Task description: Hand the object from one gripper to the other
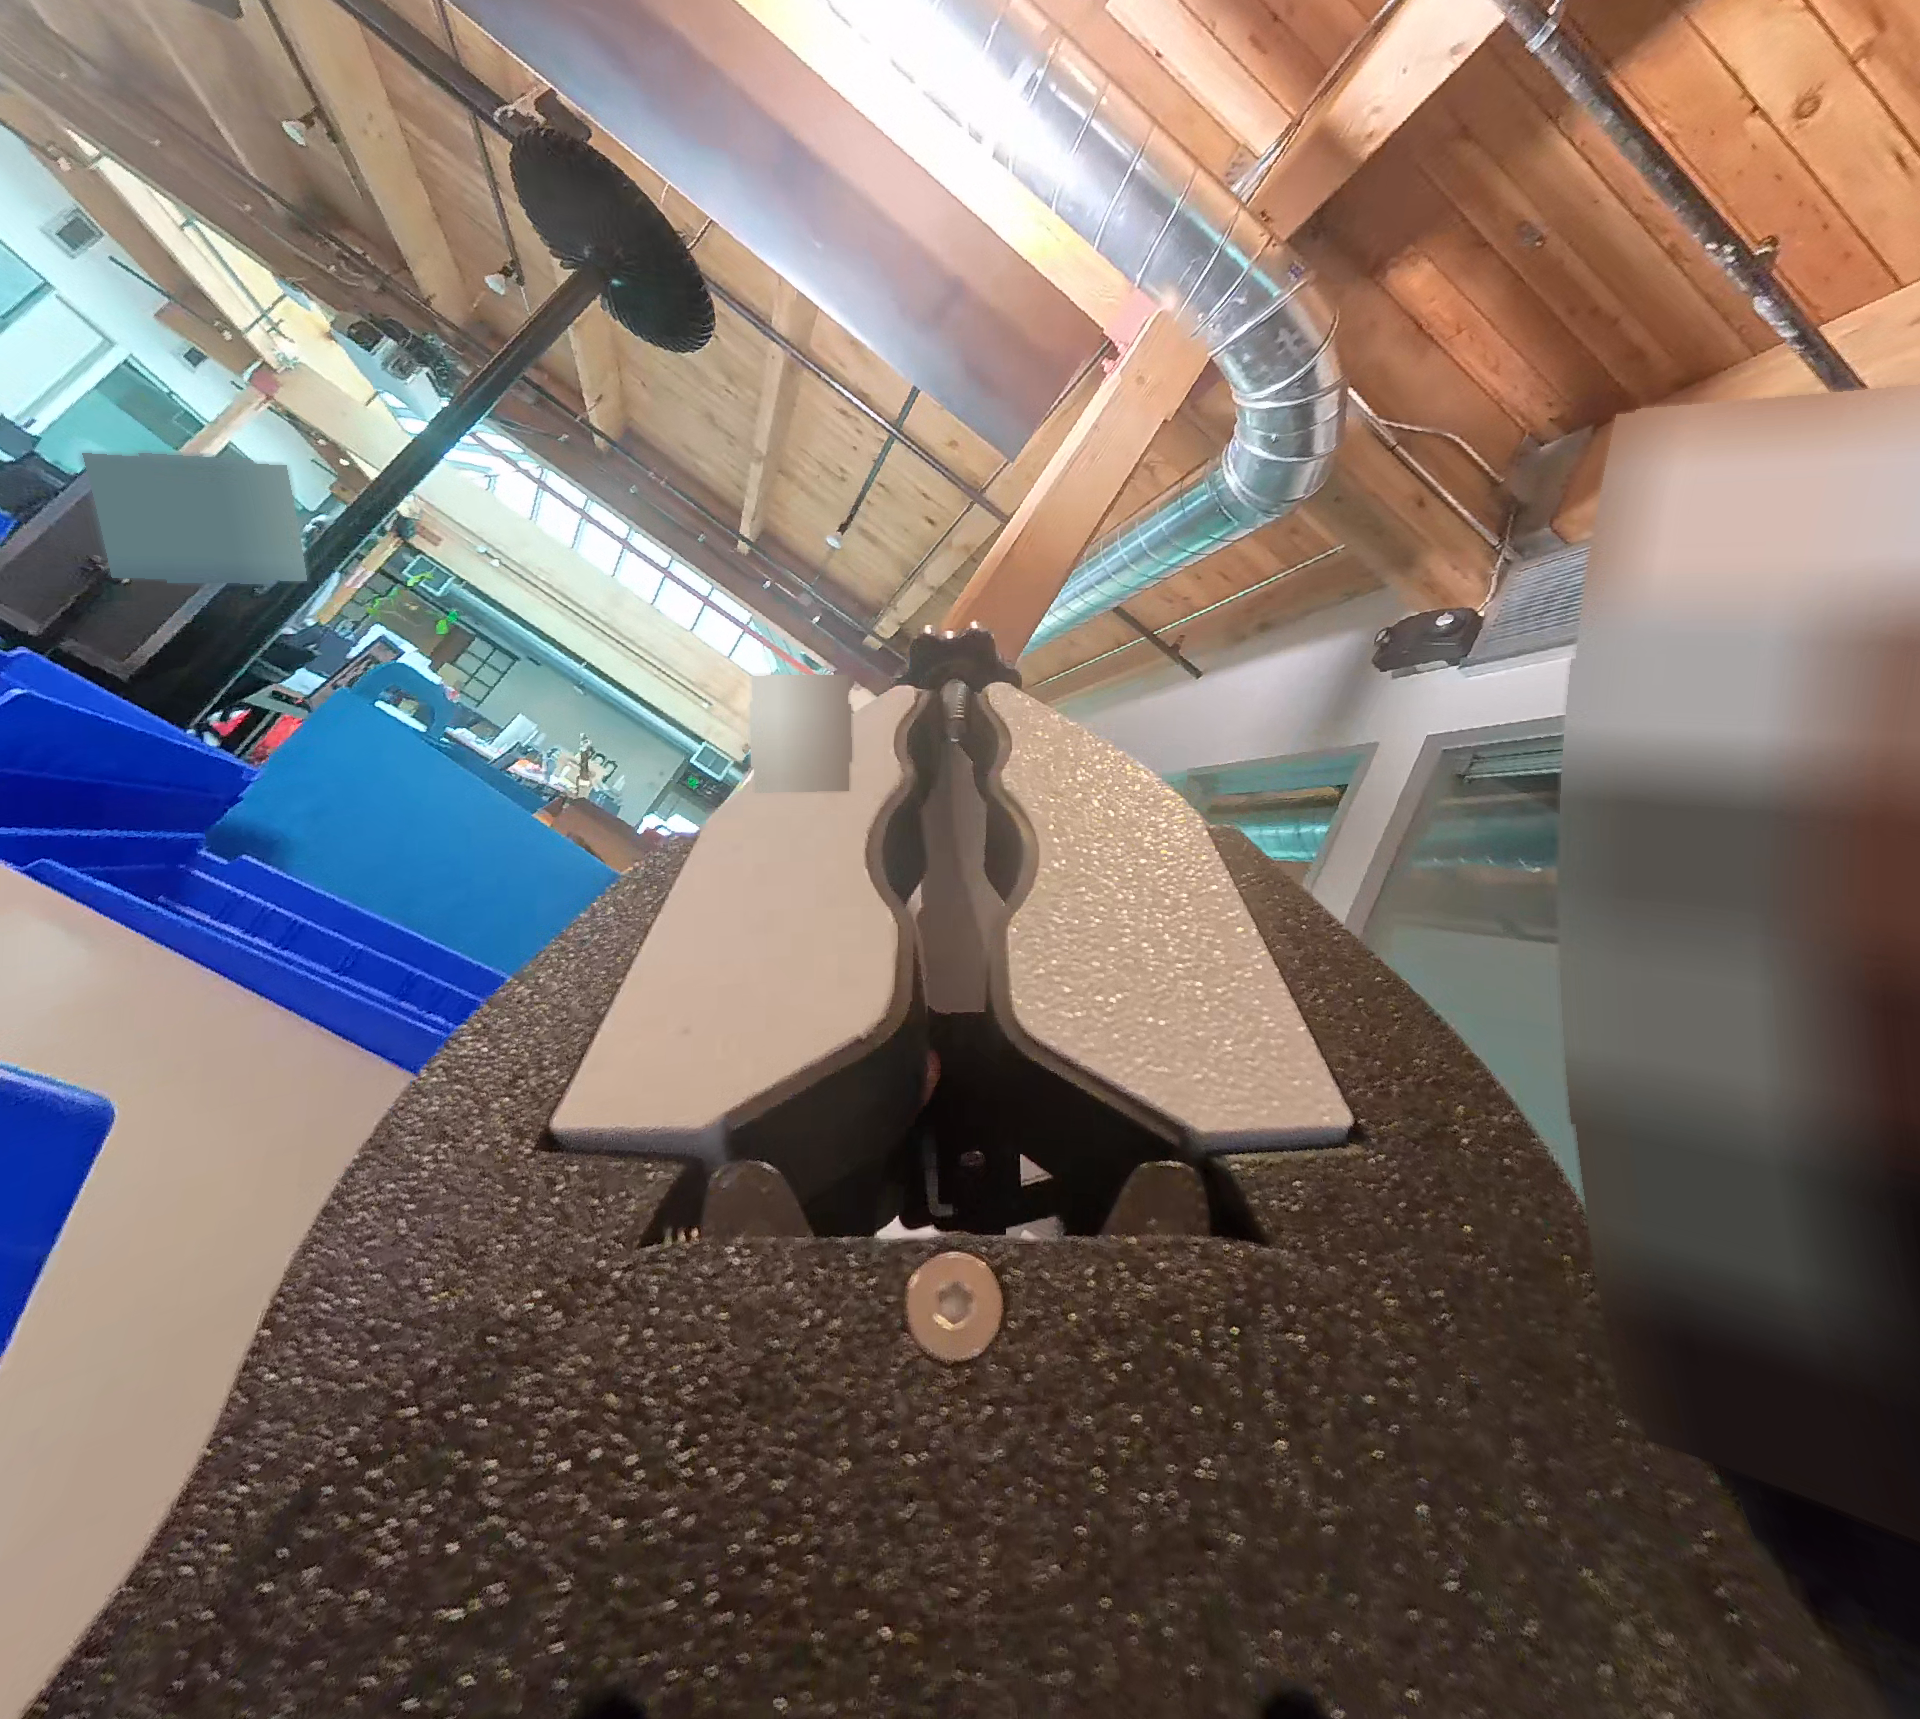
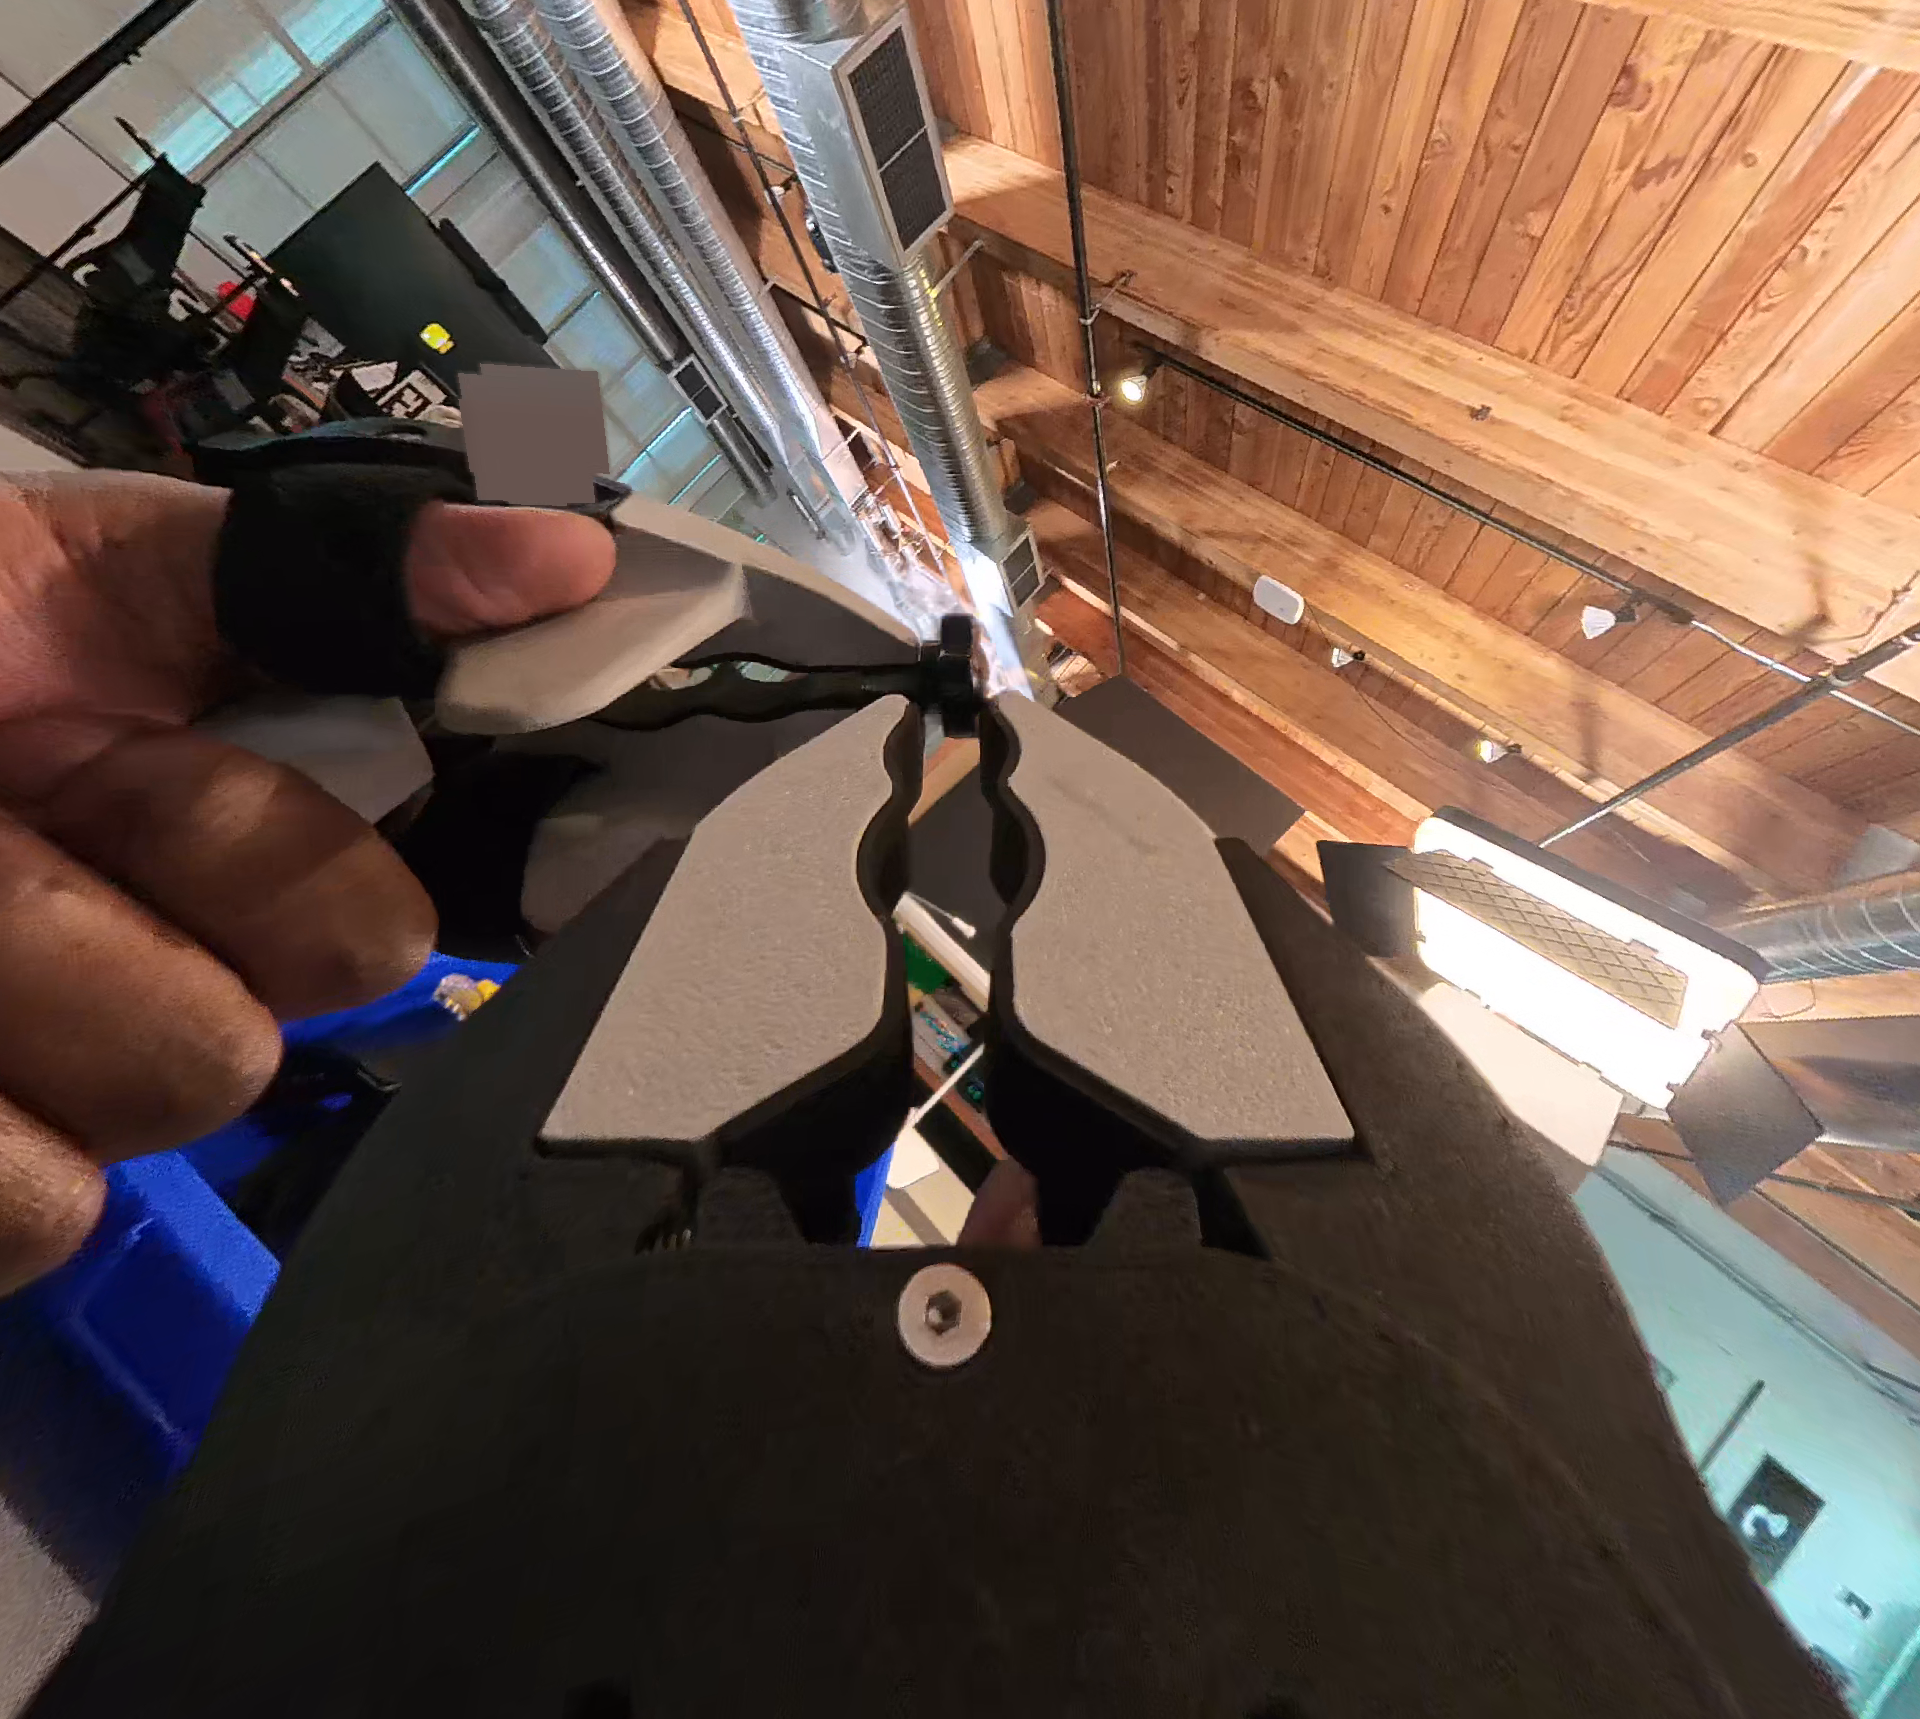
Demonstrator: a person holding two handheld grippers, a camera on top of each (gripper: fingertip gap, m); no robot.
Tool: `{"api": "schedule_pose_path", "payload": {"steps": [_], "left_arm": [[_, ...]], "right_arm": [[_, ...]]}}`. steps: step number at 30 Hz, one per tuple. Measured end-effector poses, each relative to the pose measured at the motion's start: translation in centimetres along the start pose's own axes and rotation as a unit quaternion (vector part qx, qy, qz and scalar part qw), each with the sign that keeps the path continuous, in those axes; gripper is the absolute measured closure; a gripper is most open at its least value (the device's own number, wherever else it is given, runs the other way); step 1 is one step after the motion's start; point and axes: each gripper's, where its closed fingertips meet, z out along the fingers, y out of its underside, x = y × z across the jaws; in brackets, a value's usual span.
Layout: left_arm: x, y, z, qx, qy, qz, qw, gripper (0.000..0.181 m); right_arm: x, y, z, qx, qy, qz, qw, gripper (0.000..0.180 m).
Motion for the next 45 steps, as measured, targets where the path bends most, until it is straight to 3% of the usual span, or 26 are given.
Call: {"api": "schedule_pose_path", "payload": {"steps": [4,6,8,10,13,16,19,27,31,33,36,38,41,45], "left_arm": [[-0.2,0.2,0.2,-0.024,-0.028,0.048,0.998,0.175],[-0.1,0.2,0.3,-0.051,-0.045,0.097,0.993,0.172],[0.3,-0.2,0.4,-0.07,-0.053,0.161,0.983,0.158],[0.7,-1.0,0.1,-0.082,-0.057,0.236,0.967,0.148],[0.2,-1.6,-0.5,-0.115,-0.069,0.325,0.936,0.142],[0.1,-0.5,-0.7,-0.163,-0.037,0.29,0.942,0.135],[0.5,-0.2,-0.6,-0.158,-0.006,0.231,0.96,0.133],[0.1,0.2,-0.7,-0.165,-0.004,0.252,0.954,0.151],[-0.1,0.1,-0.8,-0.166,-0.021,0.277,0.946,0.156],[-0.6,-0.3,-0.9,-0.166,-0.043,0.274,0.946,0.156],[-0.6,-0.6,-1.1,-0.174,-0.055,0.232,0.955,0.156],[-0.6,-0.2,-1.2,-0.194,-0.061,0.206,0.957,0.157],[-0.5,1.2,-1.2,-0.232,-0.055,0.158,0.958,0.156],[-1.1,2.5,-1.4,-0.262,-0.061,0.123,0.955,0.156]], "right_arm": [[0.2,0.3,0.0,-0.001,-0.021,0.04,0.999,0.171],[0.4,0.3,0.0,-0.001,-0.037,0.102,0.994,0.171],[0.5,0.4,0.1,-0.001,-0.067,0.19,0.979,0.171],[0.5,0.4,0.1,0.005,-0.107,0.299,0.948,0.171],[0.3,-0.1,-0.1,0.027,-0.182,0.466,0.865,0.171],[-0.2,0.0,-0.1,0.031,-0.222,0.55,0.805,0.171],[-1.2,0.1,0.0,0.026,-0.252,0.581,0.774,0.171],[-2.3,-0.2,0.1,0.022,-0.27,0.597,0.755,0.171],[-2.3,0.2,0.2,0.013,-0.256,0.576,0.776,0.171],[-2.0,1.1,0.4,-0.004,-0.221,0.508,0.832,0.168],[-1.1,2.2,0.4,-0.02,-0.148,0.314,0.938,0.153],[-1.3,2.1,0.0,-0.022,-0.126,0.169,0.977,0.145],[-1.9,1.6,-0.3,-0.017,-0.111,0.033,0.993,0.14],[-2.6,0.9,-0.4,-0.004,-0.118,0.022,0.993,0.146]]}}
